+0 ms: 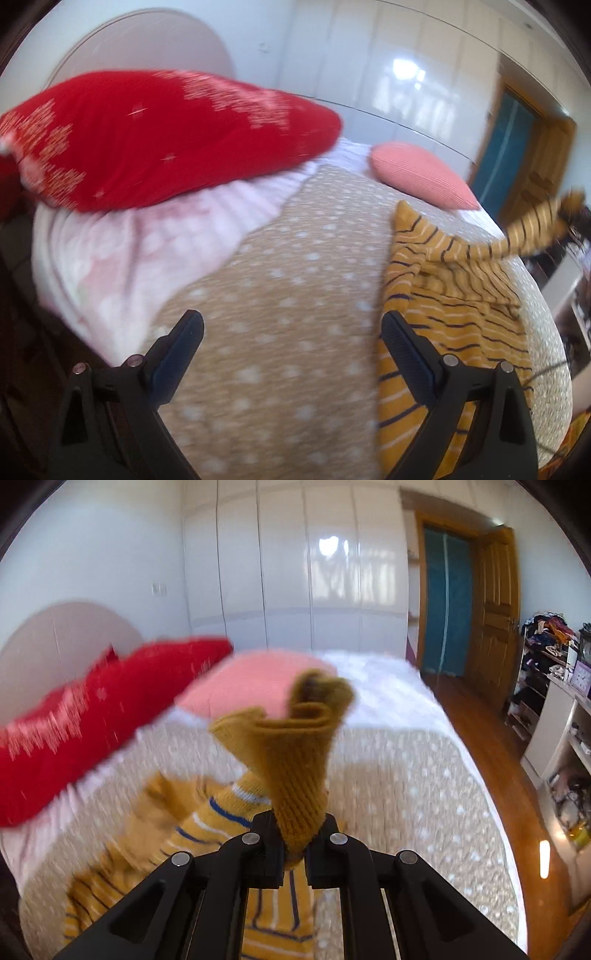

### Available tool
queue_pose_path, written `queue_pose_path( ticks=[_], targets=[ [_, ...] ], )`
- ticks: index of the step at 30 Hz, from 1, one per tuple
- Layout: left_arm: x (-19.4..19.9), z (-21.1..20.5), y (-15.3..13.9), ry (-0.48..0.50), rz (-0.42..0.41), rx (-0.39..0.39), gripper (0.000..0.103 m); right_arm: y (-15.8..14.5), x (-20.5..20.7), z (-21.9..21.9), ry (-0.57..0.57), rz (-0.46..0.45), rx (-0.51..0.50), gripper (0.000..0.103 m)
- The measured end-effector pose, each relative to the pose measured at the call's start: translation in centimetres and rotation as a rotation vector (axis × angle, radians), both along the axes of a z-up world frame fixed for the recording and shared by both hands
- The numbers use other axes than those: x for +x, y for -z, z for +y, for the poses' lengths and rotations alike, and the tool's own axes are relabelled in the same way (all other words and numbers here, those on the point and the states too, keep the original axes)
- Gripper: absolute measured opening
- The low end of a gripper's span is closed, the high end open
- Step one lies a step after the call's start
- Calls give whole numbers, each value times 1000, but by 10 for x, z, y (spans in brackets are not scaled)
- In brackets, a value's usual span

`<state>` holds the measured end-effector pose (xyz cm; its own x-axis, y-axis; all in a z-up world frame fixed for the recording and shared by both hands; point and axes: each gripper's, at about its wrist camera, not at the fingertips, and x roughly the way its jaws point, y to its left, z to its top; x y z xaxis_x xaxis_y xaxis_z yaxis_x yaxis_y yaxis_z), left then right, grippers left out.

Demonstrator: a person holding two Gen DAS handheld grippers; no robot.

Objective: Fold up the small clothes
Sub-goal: 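Lift the second sleeve with the right gripper and fold it over the body, then open the right gripper to release the second sleeve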

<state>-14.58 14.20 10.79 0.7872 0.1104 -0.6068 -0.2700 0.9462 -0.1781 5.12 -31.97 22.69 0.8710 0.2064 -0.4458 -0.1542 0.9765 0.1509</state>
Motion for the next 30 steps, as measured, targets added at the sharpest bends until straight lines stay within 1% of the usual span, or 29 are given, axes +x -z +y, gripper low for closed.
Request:
queue_pose_path(
  ticks=[2,3,4,6,8,9,10,11,13,15,17,18,19,20,22,24,25,26,28,30],
  targets=[
    [10,-14,0,36,1,-6,96,-12,-12,-2,-57,-42,47,8],
    [17,-23,2,62,5,-13,96,-10,-16,-3,-94,-35,51,8],
    [23,-30,3,83,10,-16,96,1,-21,-2,-131,1,39,9],
    [32,-42,6,121,16,-20,96,37,-28,2,-170,115,-17,12],
    [42,-49,7,146,15,-16,96,83,-34,5,-149,250,-117,25],
    [50,-52,8,153,11,-13,96,111,-38,1,-117,322,-188,26],
    [56,-54,8,157,4,-14,96,126,-40,-2,-96,363,-220,26],
    [67,-55,8,161,-13,-21,96,138,-42,-10,-70,402,-224,26],
    [84,-58,9,160,-27,-28,97,140,-41,-22,-46,426,-158,26],
    [112,-63,15,171,-32,-36,97,128,-35,-26,-18,409,-77,35],
    [141,-69,27,183,2,-33,97,114,-29,-17,-8,368,-51,51],
    [150,-69,34,187,21,-34,97,106,-24,-9,-1,339,-43,55],
    [159,-71,42,191,43,-37,97,97,-19,2,15,302,-36,65],
    [166,-71,51,195,69,-43,97,90,-15,13,32,263,-27,71],
    [173,-67,68,216,121,-91,97,78,-8,35,32,205,-15,73],
    [175,-56,73,228,125,-173,97,75,9,64,-15,179,-25,73],
    [174,-51,74,222,121,-201,97,76,16,78,-44,184,-36,74],
    [174,-47,76,218,121,-225,97,81,30,98,-102,206,-50,74],
    [175,-44,80,224,131,-258,97,97,60,136,-235,286,-77,74],
    [173,-40,81,226,121,-283,97,116,95,172,-311,361,-119,74]
  ],
)
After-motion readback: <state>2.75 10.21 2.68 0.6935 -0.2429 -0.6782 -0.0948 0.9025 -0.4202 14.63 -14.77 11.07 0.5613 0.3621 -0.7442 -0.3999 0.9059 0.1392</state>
